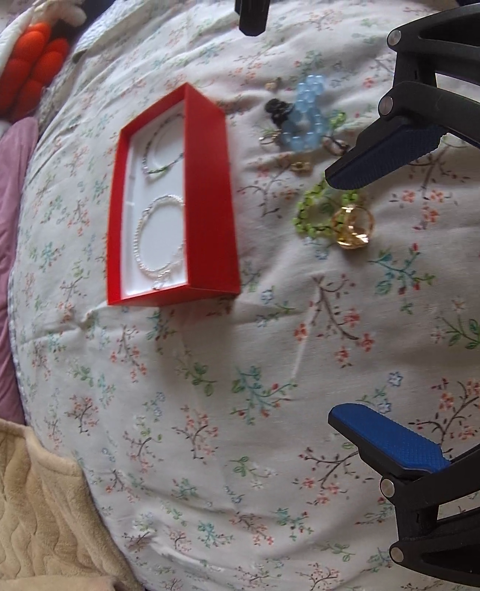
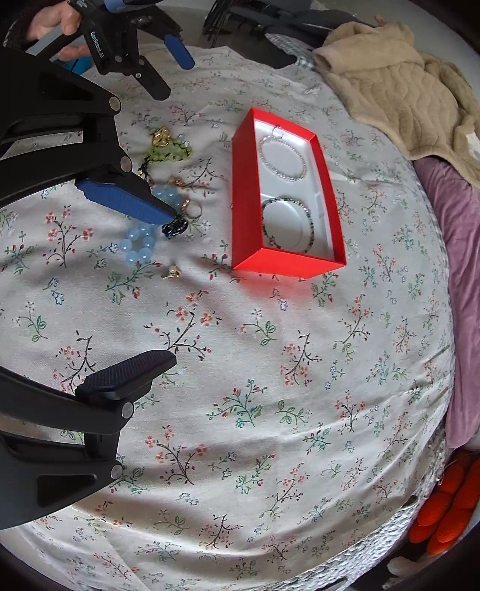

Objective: Organize jewelry
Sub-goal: 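Withdraw both tools from the box back toward the remaining jewelry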

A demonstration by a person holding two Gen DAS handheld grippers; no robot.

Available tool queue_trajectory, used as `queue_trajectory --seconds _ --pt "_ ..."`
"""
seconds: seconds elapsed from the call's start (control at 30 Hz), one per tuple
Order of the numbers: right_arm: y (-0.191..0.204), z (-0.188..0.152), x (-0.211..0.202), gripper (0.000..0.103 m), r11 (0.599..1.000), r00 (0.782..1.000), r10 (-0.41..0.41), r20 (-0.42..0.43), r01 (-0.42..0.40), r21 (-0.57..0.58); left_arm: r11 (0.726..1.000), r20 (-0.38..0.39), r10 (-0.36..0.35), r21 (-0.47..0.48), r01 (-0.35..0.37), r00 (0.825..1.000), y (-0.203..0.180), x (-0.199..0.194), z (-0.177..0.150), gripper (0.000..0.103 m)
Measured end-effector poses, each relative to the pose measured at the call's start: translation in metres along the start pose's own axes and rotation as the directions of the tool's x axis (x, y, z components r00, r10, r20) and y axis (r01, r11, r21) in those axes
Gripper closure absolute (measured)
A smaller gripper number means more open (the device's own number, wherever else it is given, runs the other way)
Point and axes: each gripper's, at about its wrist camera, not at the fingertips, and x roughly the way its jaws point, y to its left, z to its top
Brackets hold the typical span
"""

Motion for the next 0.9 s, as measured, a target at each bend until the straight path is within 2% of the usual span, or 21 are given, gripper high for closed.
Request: queue_trajectory --seconds 0.3,0.67,0.8,0.9 --pt "0.006 -0.020 0.012 0.030 0.997 0.998 -0.038 -0.052 0.034 -0.069 0.998 -0.035 -0.014 0.064 0.017 0.999 0.005 0.007 -0.022 0.007" --pt "0.021 -0.034 0.032 0.030 0.987 0.992 -0.066 -0.105 0.049 -0.151 0.977 -0.036 -0.038 0.209 0.044 0.999 -0.021 0.019 -0.032 0.008" --pt "0.026 -0.034 0.036 0.030 0.986 0.992 -0.063 -0.113 0.044 -0.163 0.967 -0.020 -0.081 0.243 0.083 0.997 -0.034 0.020 -0.028 0.011" --pt "0.027 -0.033 0.038 0.029 0.986 0.991 -0.065 -0.116 0.046 -0.158 0.958 -0.015 -0.133 0.256 0.133 0.991 -0.039 0.023 -0.022 0.019"
